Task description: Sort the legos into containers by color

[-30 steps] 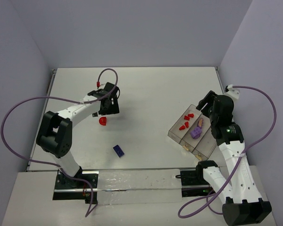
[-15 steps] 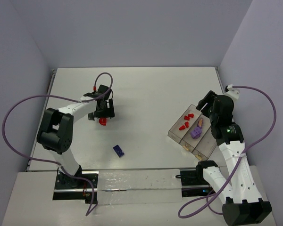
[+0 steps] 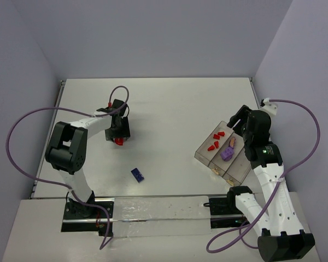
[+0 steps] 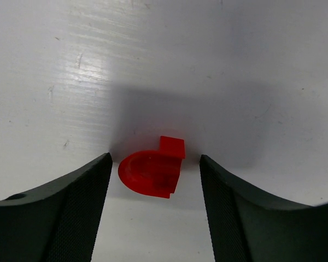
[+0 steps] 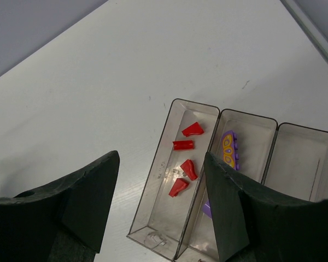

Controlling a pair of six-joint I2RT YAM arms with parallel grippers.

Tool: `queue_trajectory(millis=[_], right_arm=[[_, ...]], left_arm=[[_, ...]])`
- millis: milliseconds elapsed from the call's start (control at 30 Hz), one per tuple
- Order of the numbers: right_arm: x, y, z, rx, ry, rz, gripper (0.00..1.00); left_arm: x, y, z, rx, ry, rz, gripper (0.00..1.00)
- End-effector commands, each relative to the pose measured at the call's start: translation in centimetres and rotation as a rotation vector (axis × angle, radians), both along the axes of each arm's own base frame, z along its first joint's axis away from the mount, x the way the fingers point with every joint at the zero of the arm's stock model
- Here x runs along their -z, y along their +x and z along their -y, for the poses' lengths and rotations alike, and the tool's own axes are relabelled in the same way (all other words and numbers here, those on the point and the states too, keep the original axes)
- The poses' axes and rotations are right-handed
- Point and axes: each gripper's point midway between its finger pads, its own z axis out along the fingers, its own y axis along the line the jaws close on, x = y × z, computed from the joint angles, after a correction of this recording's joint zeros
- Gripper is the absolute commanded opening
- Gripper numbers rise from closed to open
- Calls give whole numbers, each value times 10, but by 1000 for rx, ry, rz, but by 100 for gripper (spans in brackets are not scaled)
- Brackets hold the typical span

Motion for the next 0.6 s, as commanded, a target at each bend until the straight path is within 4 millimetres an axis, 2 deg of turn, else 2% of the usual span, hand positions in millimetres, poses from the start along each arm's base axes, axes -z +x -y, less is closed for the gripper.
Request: queue_trajectory(millis=[0, 100, 200, 233, 300, 400, 467, 533, 567], right_arm=[[-21, 2, 3, 9, -10, 63, 71], [-20, 1, 3, 11, -10, 63, 71], [-21, 0, 4, 11, -10, 66, 71], [-22, 0, 4, 12, -11, 68, 71], [-24, 1, 6, 19, -23, 68, 71], [-29, 2, 13, 44, -51, 69, 71], [-34, 2, 14, 52, -57, 77, 71], [-39, 3, 15, 57, -54, 89, 71], [-41, 3, 14, 55, -49, 94, 71]], left_arm=[[5, 6, 3, -2, -8, -3, 62], [3, 6, 1, -3, -2, 0, 50], [-8, 8, 4, 18, -4, 13, 29], [-17, 9, 7, 30, -6, 22, 21], [-40, 13, 22, 78, -14, 53, 13], [-84, 20, 73, 189, -77, 138, 10], [-103, 10, 118, 281, -125, 156, 9], [-120, 6, 153, 339, -182, 178, 9], [-139, 9, 174, 359, -231, 214, 9]])
